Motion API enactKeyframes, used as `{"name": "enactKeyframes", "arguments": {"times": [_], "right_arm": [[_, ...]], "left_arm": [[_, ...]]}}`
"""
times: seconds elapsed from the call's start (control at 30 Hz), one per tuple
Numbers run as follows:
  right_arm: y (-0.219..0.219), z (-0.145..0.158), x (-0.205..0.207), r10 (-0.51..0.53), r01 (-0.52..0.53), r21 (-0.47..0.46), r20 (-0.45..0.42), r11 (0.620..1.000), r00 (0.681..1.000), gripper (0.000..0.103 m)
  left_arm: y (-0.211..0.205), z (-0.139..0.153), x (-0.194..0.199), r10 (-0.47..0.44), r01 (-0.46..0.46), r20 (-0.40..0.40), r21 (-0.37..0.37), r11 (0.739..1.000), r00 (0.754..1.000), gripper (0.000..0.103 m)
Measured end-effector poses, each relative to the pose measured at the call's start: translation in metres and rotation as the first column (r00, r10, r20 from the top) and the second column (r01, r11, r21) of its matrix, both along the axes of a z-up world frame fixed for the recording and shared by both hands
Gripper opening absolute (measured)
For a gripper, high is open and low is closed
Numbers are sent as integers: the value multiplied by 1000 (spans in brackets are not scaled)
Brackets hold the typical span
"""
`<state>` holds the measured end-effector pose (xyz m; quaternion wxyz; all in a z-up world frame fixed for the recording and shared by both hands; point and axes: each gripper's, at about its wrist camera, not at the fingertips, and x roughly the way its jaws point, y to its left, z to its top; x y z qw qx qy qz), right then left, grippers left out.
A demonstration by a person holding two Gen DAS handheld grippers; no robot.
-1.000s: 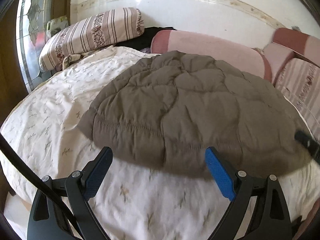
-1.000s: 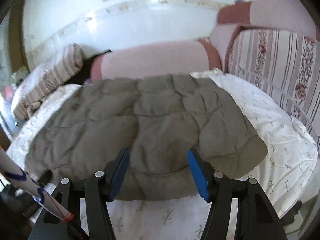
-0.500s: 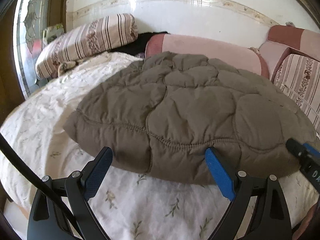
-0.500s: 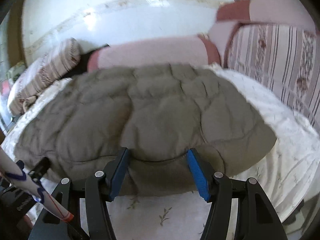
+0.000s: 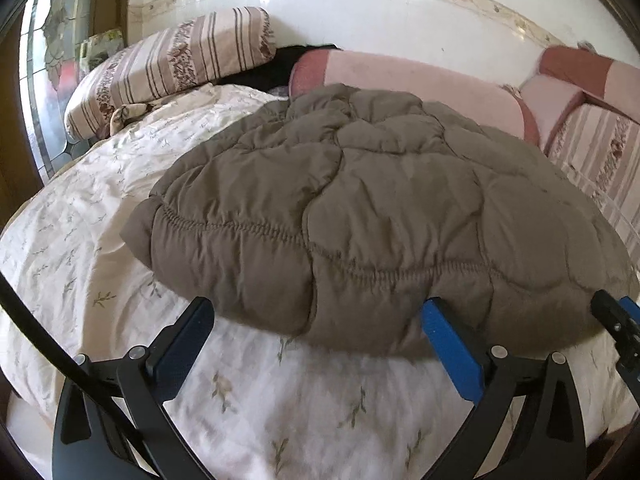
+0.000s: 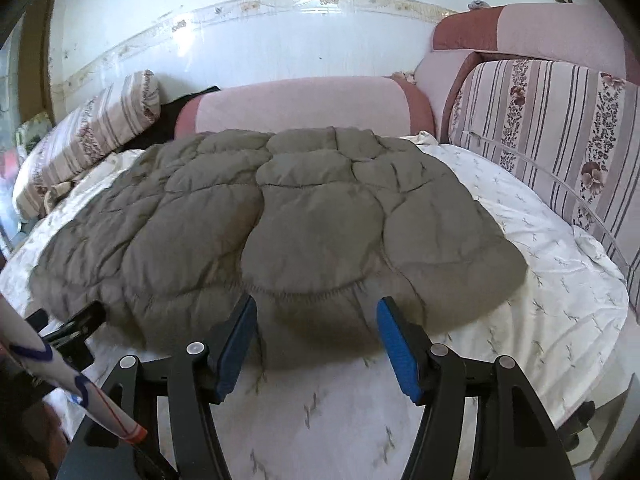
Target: Fold large clothes
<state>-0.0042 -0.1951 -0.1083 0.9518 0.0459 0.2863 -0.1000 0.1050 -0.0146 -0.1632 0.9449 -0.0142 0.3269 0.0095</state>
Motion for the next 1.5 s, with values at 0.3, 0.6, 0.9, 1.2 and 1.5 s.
{"name": "enactKeyframes", "arguments": {"times": [0.3, 0.6, 0.9, 1.2, 1.5], "right_arm": [[1, 6, -47, 10, -9, 13, -8, 1000, 1000, 70], [18, 35, -77, 49, -49, 2, 44, 999, 998, 70], [9, 43, -75, 2, 6, -57, 132, 998, 991, 84], [-5, 17, -71, -12, 15, -31, 89, 999, 996, 85], [-1, 15, -69, -1, 5, -41, 86, 999, 996, 85]], "left_arm": [[5, 17, -55, -63, 63, -35, 2, 998, 997, 103], [13, 81, -98, -89, 81, 114, 68, 994, 990, 103], [5, 107, -104, 20, -51, 180, 170, 984, 984, 103], [-5, 77, -80, -24, 22, 5, 199, 980, 1000, 103], [-3, 56, -71, -10, 22, -58, 204, 979, 998, 103]]}}
